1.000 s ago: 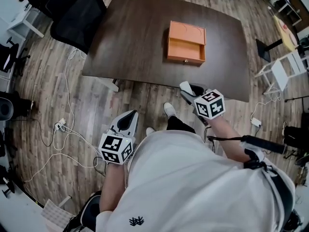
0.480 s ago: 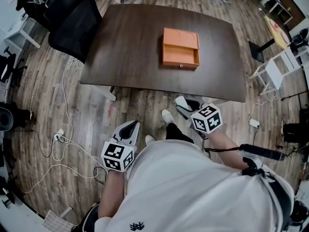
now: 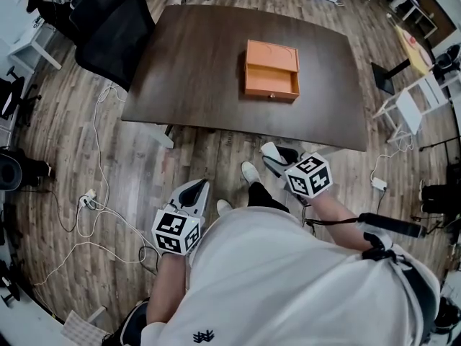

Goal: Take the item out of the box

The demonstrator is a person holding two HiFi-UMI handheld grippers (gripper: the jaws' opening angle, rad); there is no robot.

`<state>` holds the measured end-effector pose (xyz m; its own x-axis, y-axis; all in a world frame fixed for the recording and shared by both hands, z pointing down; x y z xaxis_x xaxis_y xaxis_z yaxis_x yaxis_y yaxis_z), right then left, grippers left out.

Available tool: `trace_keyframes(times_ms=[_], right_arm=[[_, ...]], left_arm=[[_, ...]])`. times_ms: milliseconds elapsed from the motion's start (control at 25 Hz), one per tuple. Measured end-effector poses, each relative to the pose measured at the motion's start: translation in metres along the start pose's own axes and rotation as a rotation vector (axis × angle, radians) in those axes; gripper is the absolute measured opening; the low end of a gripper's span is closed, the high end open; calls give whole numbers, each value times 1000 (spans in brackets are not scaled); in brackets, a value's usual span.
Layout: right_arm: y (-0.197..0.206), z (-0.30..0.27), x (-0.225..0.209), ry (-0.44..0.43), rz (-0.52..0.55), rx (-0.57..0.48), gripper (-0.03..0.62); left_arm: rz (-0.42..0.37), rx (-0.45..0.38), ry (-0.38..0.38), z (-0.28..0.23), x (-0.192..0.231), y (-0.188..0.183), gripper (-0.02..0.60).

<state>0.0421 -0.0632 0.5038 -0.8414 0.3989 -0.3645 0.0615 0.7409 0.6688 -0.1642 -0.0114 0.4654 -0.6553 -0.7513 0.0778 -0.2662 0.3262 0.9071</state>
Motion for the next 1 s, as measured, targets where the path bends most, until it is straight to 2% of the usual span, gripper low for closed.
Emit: trace_keyframes(times_ms=[1000], right_arm=[[0, -13, 1, -6, 1, 24, 170]], left_arm=[[23, 16, 8, -5, 10, 9, 12]])
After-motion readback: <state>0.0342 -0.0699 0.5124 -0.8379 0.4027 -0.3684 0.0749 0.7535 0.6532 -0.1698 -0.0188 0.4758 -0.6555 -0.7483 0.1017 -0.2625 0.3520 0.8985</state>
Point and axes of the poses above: the fingertips, and each gripper's own axes: z backward along the fingers, x to its left, y out of its underside, the point moved 2 cm from there along z, backward along the fingers, and after that the axes turned 14 degrees about -z, right-handed, at the moved point
